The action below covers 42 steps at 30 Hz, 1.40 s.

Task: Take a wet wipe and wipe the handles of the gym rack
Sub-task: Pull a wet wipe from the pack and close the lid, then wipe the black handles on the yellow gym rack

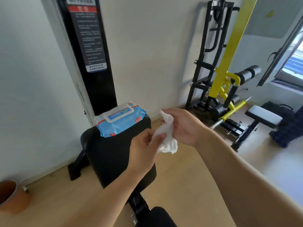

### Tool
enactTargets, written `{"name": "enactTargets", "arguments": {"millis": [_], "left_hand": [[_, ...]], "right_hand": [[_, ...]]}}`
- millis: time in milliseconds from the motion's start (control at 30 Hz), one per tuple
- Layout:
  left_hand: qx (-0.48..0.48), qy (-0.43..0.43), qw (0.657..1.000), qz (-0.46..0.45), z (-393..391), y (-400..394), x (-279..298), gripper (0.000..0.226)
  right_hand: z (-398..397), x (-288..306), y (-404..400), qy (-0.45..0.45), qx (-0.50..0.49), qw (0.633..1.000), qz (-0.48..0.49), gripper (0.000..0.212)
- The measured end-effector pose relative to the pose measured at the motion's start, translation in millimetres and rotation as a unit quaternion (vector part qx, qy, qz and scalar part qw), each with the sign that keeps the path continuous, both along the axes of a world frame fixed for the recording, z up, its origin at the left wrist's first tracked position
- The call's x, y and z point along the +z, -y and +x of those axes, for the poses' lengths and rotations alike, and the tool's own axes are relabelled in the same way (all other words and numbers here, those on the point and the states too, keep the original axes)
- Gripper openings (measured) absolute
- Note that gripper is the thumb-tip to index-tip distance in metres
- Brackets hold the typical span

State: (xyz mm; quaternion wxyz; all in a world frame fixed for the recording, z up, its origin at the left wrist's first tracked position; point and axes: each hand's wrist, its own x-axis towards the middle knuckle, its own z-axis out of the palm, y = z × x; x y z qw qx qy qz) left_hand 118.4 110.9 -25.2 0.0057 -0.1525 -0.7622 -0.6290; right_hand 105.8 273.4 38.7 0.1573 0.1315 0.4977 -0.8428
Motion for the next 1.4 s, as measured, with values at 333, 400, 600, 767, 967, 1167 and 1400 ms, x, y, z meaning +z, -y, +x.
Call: {"name": "enactTargets", "arguments": {"millis": [333, 400, 600, 767, 967, 1167, 1400], "left_hand": [[0.103, 0.162, 0.98, 0.056, 76.9, -165.7, -37.3, 0.022], [0.114, 0.157, 0.98, 0.053, 92.6, -198.8, -39.5, 0.021], [0.006, 0.239, 0.971, -0.019, 102.5, -268.9, -52.7, 0.015], [-0.001, 0.257, 0.965, -0.043, 109.7, -302.1, -62.7, 0.008], [-0.083, 0.253, 0.96, -0.086, 91.9, -312.5, -74.3, 0.027], [-0.05, 0.324, 0.94, 0.096, 36.0, -332.8, -81.6, 0.041], [0.017, 0.323, 0.933, 0.156, -53.9, -347.8, -95.6, 0.032]], "right_hand": [[81.0, -69.6, -187.9, -0.026, -0.071, 0.989, 0.13, 0.032], [98.1, -74.1, -222.5, -0.015, -0.1, 0.978, 0.184, 0.023], [129.1, -72.1, -293.2, -0.027, -0.133, 0.963, 0.234, 0.032], [129.7, -74.3, -329.3, -0.037, -0.13, 0.964, 0.229, 0.026], [98.1, -82.2, -340.7, -0.08, -0.056, 0.948, 0.303, 0.026], [37.5, -94.9, -354.9, -0.035, -0.043, 0.966, 0.254, 0.021], [-37.2, -131.6, -368.8, 0.029, 0.141, 0.971, 0.189, 0.065]]}}
